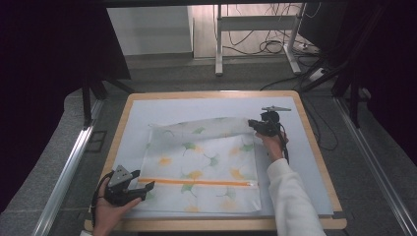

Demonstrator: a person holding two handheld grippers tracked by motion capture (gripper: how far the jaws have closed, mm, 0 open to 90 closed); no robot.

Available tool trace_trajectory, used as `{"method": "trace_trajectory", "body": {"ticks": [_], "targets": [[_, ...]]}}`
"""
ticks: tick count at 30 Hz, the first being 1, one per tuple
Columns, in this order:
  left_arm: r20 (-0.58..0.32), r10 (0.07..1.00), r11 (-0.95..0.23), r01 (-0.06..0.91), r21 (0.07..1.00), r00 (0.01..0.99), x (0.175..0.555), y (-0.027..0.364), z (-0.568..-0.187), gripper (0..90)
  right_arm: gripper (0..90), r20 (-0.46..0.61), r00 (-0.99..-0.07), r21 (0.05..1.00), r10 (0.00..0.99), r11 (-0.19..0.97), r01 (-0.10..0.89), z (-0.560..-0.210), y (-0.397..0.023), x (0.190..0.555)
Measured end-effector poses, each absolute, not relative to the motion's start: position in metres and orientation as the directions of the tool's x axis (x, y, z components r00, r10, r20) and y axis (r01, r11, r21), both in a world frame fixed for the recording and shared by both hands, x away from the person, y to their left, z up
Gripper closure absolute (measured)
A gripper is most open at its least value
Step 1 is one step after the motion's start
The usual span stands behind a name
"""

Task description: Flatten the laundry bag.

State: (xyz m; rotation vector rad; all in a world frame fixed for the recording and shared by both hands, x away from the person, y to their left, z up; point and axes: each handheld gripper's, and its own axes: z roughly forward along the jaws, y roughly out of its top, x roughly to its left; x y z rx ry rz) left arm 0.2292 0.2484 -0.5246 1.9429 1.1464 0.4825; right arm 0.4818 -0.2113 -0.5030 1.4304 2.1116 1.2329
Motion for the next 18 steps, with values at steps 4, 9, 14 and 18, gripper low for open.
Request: {"method": "trace_trajectory", "body": {"ticks": [4, 9, 14, 18], "targets": [[-0.072, 0.854, -0.261, 0.544, 0.797, 0.516, 0.229, 0.248, -0.525, 28.9, 86.0, 0.212, -0.440, 0.787, 0.873, 0.114, 0.606, -0.505, -0.215, 0.484], [-0.073, 0.854, -0.262, 0.546, 0.796, 0.516, 0.230, 0.247, -0.525, 28.9, 85.6, 0.253, -0.416, 0.784, 0.873, 0.068, 0.617, -0.508, -0.223, 0.487], [-0.072, 0.853, -0.263, 0.546, 0.795, 0.516, 0.230, 0.247, -0.525, 28.9, 81.7, 0.273, -0.404, 0.784, 0.873, 0.041, 0.619, -0.504, -0.230, 0.490], [-0.073, 0.854, -0.262, 0.547, 0.795, 0.516, 0.230, 0.247, -0.525, 28.9, 68.7, 0.233, -0.383, 0.797, 0.894, 0.050, 0.602, -0.503, -0.232, 0.491]]}}
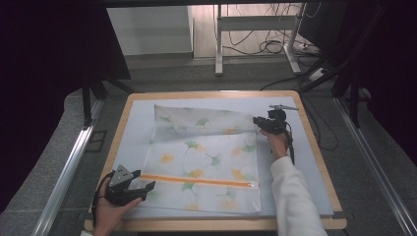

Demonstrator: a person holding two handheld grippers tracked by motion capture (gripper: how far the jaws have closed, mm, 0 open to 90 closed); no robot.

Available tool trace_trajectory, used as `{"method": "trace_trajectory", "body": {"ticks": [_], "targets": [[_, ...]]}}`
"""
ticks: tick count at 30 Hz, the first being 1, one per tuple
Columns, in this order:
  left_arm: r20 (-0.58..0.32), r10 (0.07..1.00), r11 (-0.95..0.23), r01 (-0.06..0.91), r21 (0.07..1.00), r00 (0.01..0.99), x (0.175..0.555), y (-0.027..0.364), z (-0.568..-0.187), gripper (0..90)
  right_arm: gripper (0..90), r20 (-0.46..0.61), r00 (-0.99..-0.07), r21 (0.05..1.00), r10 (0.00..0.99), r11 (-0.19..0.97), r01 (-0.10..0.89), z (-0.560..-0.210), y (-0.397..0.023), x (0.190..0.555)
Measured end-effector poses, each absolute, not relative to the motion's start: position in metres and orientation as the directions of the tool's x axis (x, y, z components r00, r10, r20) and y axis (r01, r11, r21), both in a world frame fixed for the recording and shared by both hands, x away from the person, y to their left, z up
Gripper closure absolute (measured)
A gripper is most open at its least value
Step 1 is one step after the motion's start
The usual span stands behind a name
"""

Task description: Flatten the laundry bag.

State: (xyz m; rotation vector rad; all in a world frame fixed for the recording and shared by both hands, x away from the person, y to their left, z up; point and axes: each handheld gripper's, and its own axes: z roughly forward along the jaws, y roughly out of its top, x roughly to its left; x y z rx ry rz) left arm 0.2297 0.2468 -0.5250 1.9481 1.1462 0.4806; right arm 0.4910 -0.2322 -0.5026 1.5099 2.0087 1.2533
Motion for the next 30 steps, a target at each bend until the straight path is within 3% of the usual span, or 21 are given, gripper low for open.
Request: {"method": "trace_trajectory", "body": {"ticks": [2, 3, 5, 17, 25, 30], "targets": [[-0.072, 0.853, -0.264, 0.546, 0.795, 0.517, 0.230, 0.247, -0.525, 28.9, 63.6, 0.239, -0.374, 0.801, 0.896, 0.035, 0.597, -0.501, -0.234, 0.491], [-0.072, 0.853, -0.263, 0.547, 0.795, 0.516, 0.230, 0.247, -0.525, 28.9, 54.0, 0.220, -0.358, 0.808, 0.907, 0.036, 0.588, -0.499, -0.236, 0.492], [-0.073, 0.853, -0.262, 0.546, 0.795, 0.517, 0.230, 0.247, -0.525, 28.9, 50.5, 0.221, -0.354, 0.811, 0.909, 0.031, 0.585, -0.498, -0.238, 0.492], [-0.074, 0.853, -0.263, 0.546, 0.795, 0.517, 0.230, 0.248, -0.525, 28.8, 43.9, 0.230, -0.402, 0.786, 0.886, 0.074, 0.613, -0.498, -0.234, 0.489], [-0.069, 0.849, -0.270, 0.544, 0.794, 0.524, 0.229, 0.246, -0.525, 28.8, 39.4, 0.187, -0.570, 0.770, 0.800, 0.241, 0.591, -0.478, -0.203, 0.455], [-0.072, 0.848, -0.270, 0.544, 0.794, 0.526, 0.229, 0.245, -0.525, 28.8, 35.9, 0.145, -0.720, 0.747, 0.679, 0.402, 0.529, -0.467, -0.145, 0.428]]}}
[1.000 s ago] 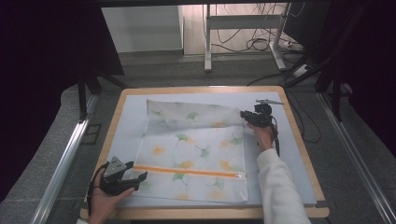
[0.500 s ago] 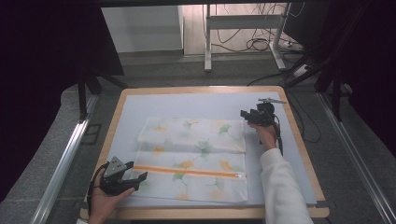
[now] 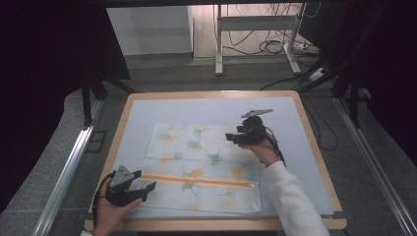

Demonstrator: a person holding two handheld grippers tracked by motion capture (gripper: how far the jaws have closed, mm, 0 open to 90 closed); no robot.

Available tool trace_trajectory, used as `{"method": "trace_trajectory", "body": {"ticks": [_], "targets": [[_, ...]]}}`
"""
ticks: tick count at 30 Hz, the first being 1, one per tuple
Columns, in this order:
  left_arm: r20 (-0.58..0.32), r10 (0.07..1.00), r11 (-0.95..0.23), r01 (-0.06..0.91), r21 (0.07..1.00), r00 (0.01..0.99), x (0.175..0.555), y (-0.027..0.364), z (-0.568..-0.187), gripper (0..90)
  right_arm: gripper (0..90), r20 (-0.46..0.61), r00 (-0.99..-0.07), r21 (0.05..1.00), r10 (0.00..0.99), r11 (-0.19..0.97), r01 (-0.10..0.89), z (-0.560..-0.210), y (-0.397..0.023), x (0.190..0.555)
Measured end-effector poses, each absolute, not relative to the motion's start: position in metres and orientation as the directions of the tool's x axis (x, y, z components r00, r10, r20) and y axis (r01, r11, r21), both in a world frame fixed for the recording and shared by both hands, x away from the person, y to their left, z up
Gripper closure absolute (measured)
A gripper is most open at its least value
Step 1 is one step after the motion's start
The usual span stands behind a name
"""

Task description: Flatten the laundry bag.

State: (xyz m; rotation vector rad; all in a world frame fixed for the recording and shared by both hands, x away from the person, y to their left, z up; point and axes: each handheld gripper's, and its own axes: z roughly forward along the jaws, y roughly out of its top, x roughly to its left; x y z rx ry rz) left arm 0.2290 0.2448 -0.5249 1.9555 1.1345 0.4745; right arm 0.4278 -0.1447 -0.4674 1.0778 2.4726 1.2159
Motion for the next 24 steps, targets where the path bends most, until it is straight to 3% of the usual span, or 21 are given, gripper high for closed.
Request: {"method": "trace_trajectory", "body": {"ticks": [13, 20, 24], "targets": [[-0.074, 0.838, -0.282, 0.546, 0.789, 0.541, 0.229, 0.242, -0.526, 28.9, 34.0, 0.082, -0.878, 0.631, 0.473, 0.657, 0.413, -0.488, -0.013, 0.409], [-0.079, 0.831, -0.288, 0.546, 0.787, 0.551, 0.230, 0.241, -0.527, 28.8, 34.7, 0.051, -0.909, 0.546, 0.413, 0.751, 0.372, -0.515, 0.028, 0.408], [-0.081, 0.828, -0.288, 0.546, 0.787, 0.554, 0.230, 0.241, -0.527, 28.9, 38.1, 0.014, -0.908, 0.526, 0.419, 0.769, 0.363, -0.520, 0.029, 0.409]]}}
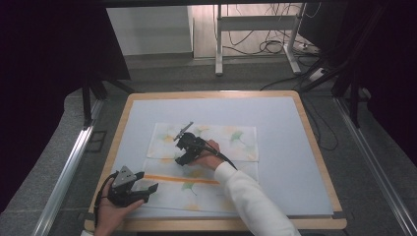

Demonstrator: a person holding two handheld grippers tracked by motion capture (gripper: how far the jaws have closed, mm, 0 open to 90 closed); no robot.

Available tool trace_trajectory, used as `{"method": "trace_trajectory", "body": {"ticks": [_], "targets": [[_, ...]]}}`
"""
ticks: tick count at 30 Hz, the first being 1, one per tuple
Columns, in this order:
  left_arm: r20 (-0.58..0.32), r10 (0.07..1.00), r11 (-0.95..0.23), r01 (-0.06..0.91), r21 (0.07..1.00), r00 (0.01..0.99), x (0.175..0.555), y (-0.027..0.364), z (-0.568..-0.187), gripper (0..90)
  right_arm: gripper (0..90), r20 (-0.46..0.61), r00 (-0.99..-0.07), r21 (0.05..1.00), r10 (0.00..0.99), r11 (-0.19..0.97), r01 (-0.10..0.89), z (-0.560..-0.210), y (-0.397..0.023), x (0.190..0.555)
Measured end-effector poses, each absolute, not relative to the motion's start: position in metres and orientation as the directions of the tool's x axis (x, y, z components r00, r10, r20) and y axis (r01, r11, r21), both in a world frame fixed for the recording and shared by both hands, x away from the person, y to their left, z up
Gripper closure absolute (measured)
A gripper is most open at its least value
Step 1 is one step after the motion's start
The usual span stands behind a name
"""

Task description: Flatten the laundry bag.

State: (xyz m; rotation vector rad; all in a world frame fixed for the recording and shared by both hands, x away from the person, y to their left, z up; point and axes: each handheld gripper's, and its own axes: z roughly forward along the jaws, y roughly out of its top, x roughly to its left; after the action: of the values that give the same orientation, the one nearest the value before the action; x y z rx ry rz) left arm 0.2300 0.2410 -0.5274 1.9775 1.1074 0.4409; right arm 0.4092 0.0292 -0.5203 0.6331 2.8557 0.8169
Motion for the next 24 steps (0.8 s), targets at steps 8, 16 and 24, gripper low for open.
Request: {"method": "trace_trajectory", "body": {"ticks": [8, 16, 24], "targets": [[-0.077, 0.831, -0.292, 0.551, 0.782, 0.550, 0.231, 0.240, -0.528, 28.8, 54.0, -0.031, -0.900, 0.523, 0.434, 0.775, 0.356, -0.519, 0.023, 0.415], [-0.075, 0.833, -0.293, 0.553, 0.780, 0.548, 0.231, 0.239, -0.529, 28.8, 84.6, -0.040, -0.880, 0.532, 0.473, 0.756, 0.382, -0.518, 0.018, 0.424], [-0.074, 0.832, -0.295, 0.551, 0.781, 0.551, 0.231, 0.239, -0.529, 28.9, 88.1, 0.039, -0.862, 0.585, 0.505, 0.688, 0.430, -0.510, 0.008, 0.434]]}}
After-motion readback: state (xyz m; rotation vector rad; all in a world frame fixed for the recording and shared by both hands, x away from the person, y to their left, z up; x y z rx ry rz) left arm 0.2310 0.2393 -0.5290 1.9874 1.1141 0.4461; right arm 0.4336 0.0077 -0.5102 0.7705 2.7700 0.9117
